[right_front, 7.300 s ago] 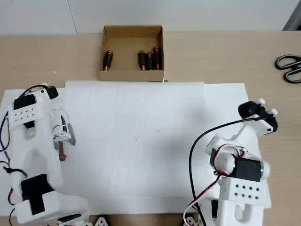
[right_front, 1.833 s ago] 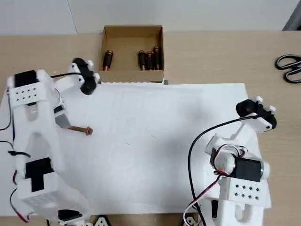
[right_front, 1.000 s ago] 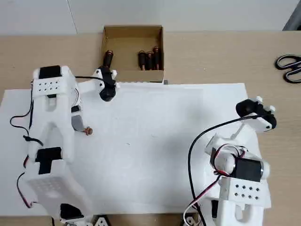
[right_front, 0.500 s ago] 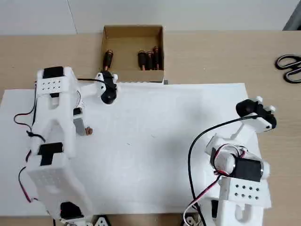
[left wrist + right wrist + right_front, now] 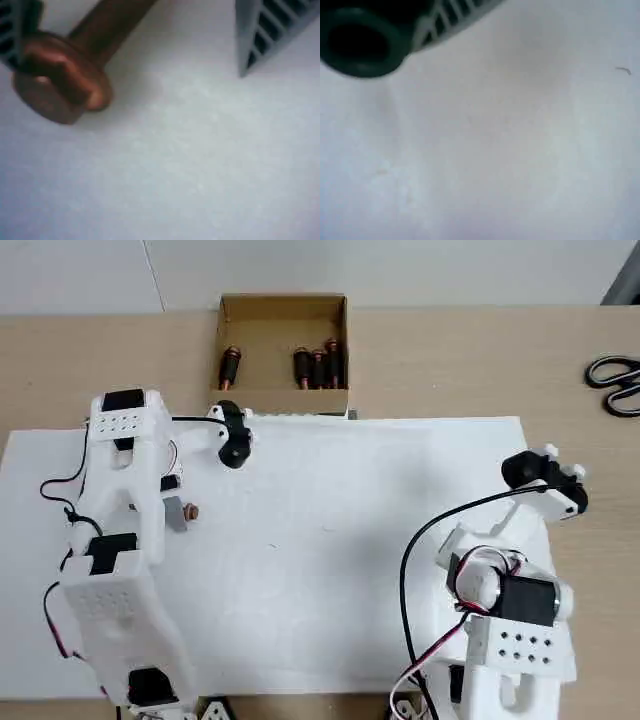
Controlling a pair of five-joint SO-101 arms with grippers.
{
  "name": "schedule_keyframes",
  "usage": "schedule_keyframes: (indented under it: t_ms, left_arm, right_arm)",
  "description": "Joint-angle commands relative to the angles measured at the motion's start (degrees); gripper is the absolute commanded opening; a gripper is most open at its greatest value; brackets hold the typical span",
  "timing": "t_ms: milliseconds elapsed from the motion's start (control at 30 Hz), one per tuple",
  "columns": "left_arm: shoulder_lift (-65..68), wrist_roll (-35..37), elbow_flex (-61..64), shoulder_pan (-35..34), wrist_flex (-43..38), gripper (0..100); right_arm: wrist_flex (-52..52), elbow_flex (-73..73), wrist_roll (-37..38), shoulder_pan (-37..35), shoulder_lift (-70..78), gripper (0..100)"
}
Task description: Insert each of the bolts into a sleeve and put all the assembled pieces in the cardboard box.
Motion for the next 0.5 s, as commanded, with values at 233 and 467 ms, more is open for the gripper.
schedule_keyframes:
  t_ms: [233,467]
  left_arm:
    - [-0.53,-11.78,-2.07,1.67,-0.88,14]
    - [-0.97,-9.85,-2.07,3.69,-0.79,14]
  right_arm:
    - [-0.66,-1.58,0.7,0.13,-0.84,0.2]
    - [-0.57,-1.58,0.7,0.22,-0.84,0.2]
